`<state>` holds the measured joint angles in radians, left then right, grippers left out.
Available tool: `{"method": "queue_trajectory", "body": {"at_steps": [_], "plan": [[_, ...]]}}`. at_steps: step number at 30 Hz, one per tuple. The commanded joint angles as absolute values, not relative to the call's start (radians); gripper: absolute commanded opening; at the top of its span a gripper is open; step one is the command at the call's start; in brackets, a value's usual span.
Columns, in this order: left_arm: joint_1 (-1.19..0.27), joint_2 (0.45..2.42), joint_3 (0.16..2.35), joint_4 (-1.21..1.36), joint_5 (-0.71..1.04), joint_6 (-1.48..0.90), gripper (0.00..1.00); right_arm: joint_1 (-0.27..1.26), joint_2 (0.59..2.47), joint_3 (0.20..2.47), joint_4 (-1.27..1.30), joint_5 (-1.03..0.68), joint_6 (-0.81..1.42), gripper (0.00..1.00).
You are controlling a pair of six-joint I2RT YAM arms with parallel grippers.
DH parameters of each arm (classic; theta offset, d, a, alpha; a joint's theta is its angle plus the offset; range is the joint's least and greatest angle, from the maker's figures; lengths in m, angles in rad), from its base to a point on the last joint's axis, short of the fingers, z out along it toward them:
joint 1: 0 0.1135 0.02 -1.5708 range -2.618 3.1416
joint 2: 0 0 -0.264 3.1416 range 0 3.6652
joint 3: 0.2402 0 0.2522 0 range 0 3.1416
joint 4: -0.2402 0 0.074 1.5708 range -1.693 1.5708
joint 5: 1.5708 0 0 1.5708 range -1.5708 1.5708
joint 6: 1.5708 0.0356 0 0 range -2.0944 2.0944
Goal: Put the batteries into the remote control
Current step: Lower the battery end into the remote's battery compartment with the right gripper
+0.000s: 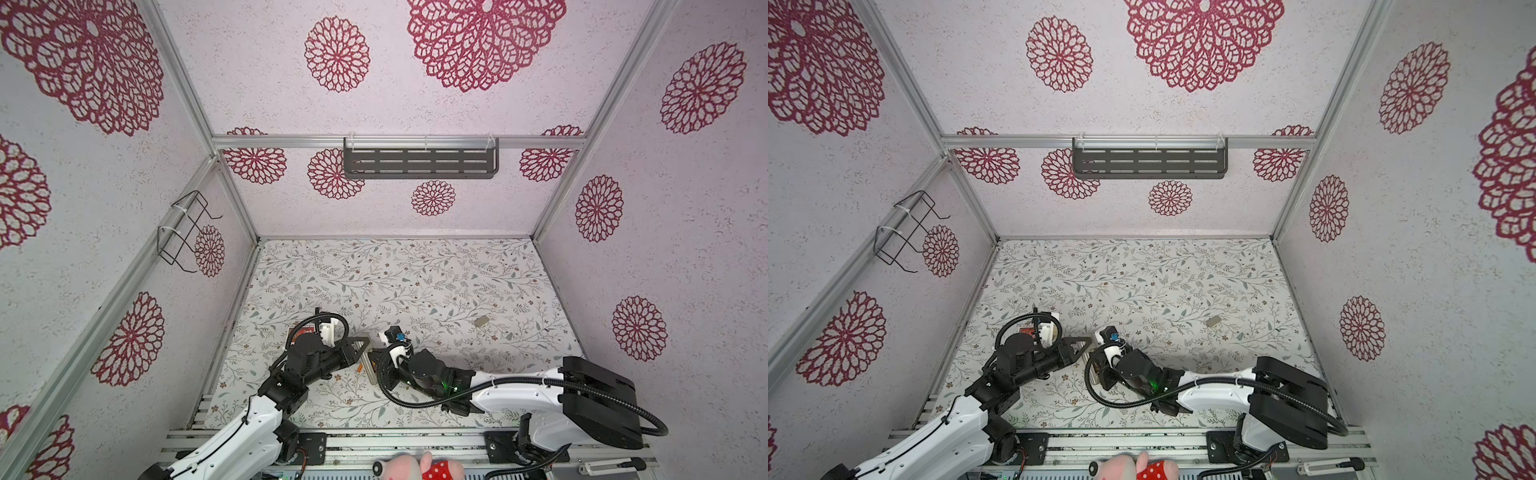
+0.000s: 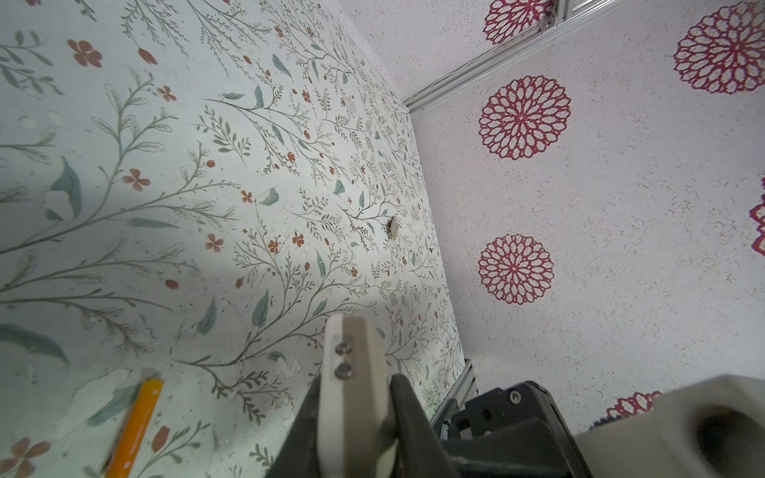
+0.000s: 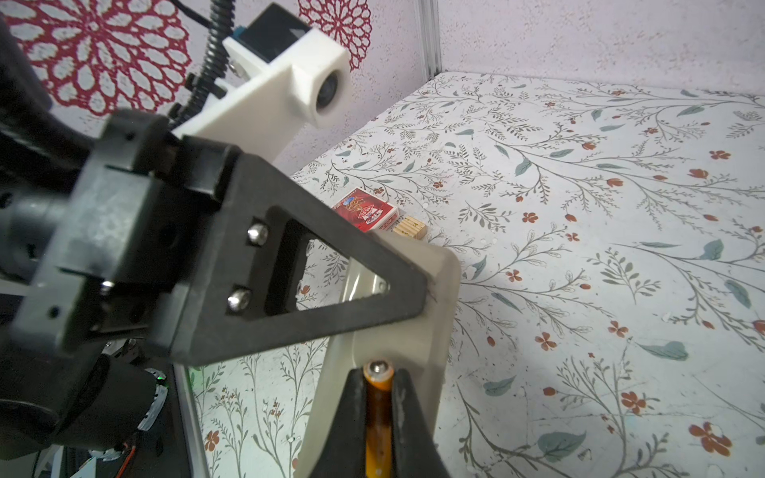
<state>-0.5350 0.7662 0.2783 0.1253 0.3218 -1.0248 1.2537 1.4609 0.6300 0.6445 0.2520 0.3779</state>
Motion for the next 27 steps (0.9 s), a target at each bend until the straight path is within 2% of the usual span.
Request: {"method": "queue_trajectory", "body": {"at_steps": [1, 20, 27], "plan": [[-0.545, 0.746, 0.279, 0.152, 0.318, -1.007, 0.00, 1.255, 1.472, 0.652, 0.609, 0.253, 0.382, 0.00], [-0.545, 0.727, 0.281, 0.130, 0.281, -0.982, 0.00, 1.255, 1.491, 0.665, 0.583, 0.254, 0.387, 0.00], [-0.545, 0.723, 0.283, 0.126, 0.281, -0.981, 0.00, 1.255, 1.488, 0.669, 0.582, 0.254, 0.387, 0.12]]}}
